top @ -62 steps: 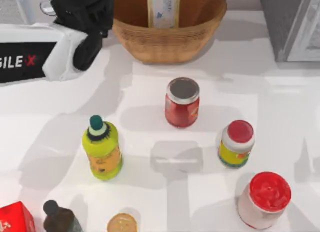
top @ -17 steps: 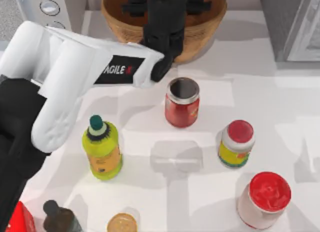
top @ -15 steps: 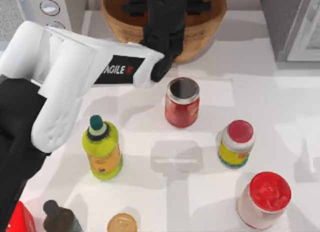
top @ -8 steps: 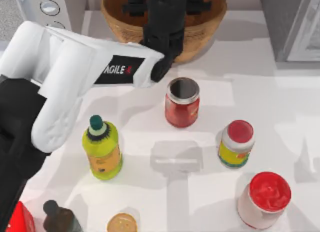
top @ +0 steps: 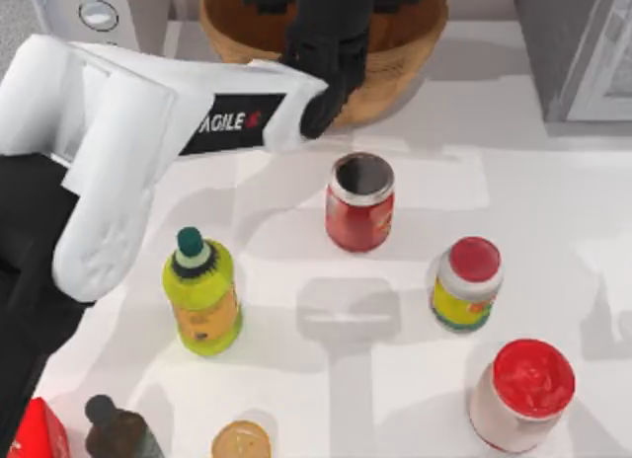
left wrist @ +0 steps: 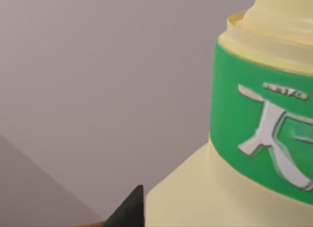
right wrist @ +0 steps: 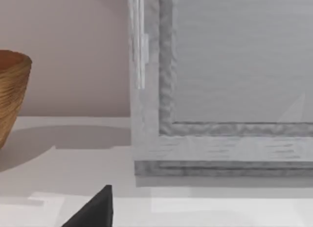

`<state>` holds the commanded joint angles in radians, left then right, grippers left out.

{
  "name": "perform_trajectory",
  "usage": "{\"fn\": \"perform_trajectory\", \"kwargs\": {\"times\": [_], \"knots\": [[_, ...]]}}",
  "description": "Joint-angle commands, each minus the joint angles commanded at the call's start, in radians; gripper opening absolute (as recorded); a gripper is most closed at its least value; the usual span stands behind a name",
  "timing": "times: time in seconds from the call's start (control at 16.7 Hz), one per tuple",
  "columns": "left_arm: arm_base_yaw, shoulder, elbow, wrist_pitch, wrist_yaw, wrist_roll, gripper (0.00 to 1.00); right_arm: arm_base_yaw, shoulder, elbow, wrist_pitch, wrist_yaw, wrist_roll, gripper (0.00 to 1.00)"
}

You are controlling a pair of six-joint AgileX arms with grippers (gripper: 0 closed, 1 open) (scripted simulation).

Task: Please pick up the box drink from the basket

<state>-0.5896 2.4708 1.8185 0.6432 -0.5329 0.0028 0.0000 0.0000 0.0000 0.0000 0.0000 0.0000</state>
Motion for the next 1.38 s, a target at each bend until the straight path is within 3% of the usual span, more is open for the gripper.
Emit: {"fn": "perform_trajectory", "kwargs": {"times": [0.72, 1.08, 1.38], "knots": [[0.002, -0.146, 0.236, -0.357, -0.005, 0.001, 0.0, 0.0, 0.0, 0.0, 0.0, 0.0, 0.0, 1.0], [0.004, -0.152, 0.224, -0.359, -0.003, 0.003, 0.0, 0.0, 0.0, 0.0, 0.0, 0.0, 0.0, 1.0], [0.052, -0.34, 0.04, -0.397, 0.048, 0.005, 0.0, 0.0, 0.0, 0.0, 0.0, 0.0, 0.0, 1.0]]}}
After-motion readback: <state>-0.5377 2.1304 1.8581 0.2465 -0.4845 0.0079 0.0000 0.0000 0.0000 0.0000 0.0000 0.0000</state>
